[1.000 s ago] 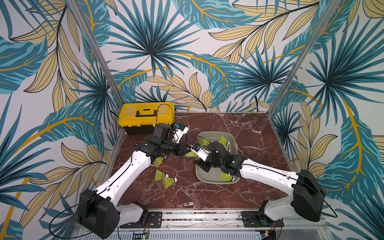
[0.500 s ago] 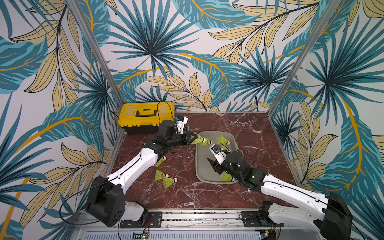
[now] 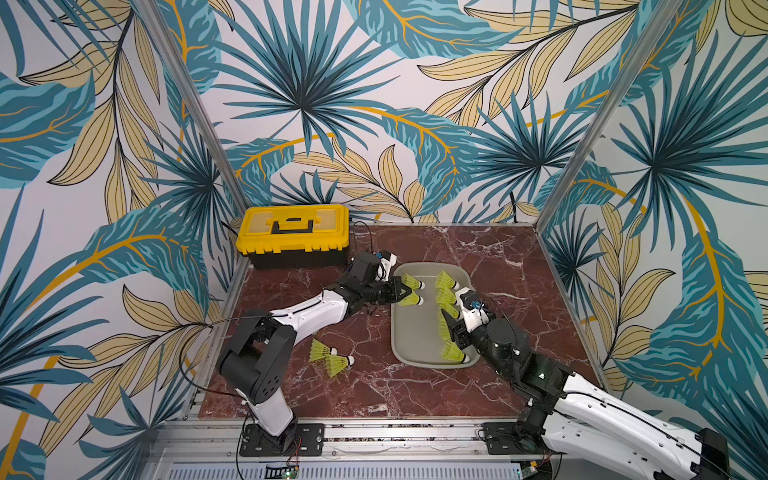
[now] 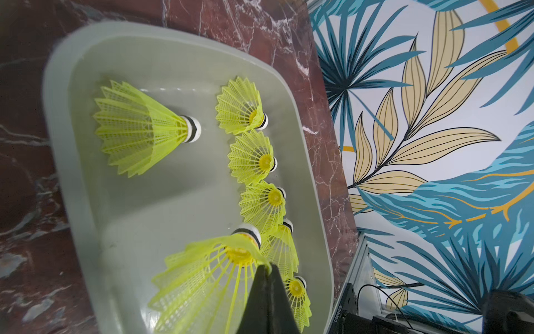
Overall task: Put the shuttlecocks into the storage box
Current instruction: Place the shuttlecock in the storage box.
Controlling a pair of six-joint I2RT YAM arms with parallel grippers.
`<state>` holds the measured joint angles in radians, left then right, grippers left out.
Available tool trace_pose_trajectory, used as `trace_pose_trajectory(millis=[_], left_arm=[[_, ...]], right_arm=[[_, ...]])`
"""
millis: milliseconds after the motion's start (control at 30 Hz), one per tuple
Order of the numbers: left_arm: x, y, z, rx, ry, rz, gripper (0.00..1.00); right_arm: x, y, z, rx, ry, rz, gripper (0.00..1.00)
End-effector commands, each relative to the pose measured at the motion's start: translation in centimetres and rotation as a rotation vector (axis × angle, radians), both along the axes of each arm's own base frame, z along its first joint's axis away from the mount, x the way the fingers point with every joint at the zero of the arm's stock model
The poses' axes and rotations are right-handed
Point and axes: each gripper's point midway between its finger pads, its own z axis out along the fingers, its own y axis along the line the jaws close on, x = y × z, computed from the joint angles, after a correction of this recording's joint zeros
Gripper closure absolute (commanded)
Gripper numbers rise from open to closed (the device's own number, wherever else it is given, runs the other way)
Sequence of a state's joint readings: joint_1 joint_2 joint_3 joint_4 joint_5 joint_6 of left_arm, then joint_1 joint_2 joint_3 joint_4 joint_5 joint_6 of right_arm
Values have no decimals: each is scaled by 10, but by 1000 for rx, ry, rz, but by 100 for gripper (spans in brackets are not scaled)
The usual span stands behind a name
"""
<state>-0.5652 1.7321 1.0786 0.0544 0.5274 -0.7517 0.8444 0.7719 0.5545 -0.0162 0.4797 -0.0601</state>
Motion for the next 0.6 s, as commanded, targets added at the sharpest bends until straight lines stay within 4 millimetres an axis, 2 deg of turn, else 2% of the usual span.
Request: trace_pose_trajectory(millis=[0, 267, 567], left_arm=[[11, -16, 23, -41, -61, -13, 100], [19, -24, -3, -15, -25, -9, 100], [26, -25, -18, 8, -5, 12, 100]], right_arm=[[-1, -7, -16, -26, 29, -29, 35], [-1, -7, -20, -23, 37, -29, 35], [-1, -7, -23, -21, 40, -32, 35]])
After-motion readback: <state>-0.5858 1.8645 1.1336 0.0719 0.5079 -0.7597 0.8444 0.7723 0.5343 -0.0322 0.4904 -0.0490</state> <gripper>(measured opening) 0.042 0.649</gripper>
